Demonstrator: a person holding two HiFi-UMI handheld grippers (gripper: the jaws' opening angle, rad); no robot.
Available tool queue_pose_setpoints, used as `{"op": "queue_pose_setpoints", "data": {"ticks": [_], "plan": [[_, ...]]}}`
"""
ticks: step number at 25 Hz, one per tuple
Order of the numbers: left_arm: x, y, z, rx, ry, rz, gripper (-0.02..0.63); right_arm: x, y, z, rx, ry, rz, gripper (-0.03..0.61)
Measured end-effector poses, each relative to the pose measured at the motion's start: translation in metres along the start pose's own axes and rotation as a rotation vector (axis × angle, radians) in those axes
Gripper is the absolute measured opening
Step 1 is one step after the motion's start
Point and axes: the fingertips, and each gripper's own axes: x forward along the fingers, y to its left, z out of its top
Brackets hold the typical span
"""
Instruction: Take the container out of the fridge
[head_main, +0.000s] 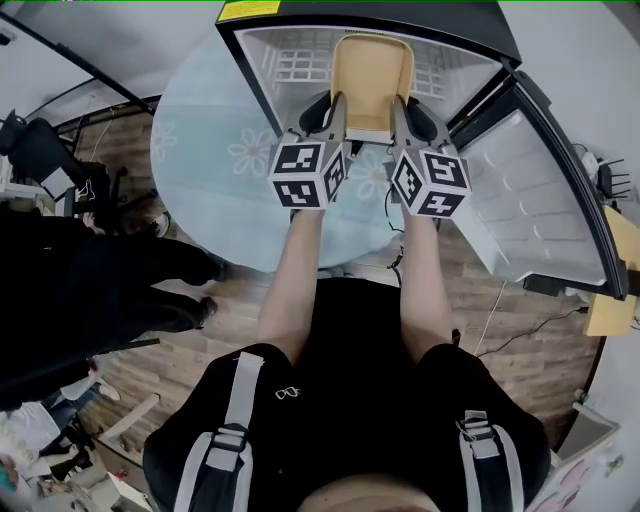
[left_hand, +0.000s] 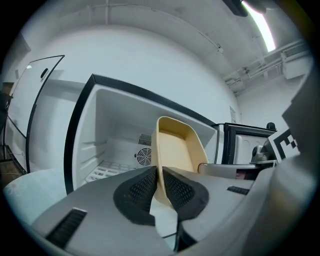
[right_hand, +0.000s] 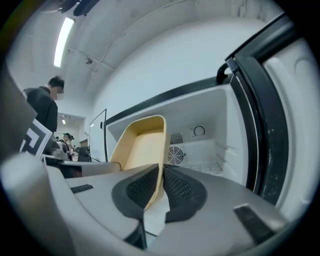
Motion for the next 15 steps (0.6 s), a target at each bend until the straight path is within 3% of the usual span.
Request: {"op": "queue_pose_setpoints", "data": {"ticks": [8,15], "plan": [[-0.049,-0.035,0.018,0.018,-0.136,-0.024,0.048,-0.057,0.016,0.02,-0.08,-0.094,0.012,0.032],[-0.079,-0.076,0.01,0.03,-0.167,-0.074,0.055,-0.106,0.009,0.019,-0.087,-0.123,-0.018,0.026]]}}
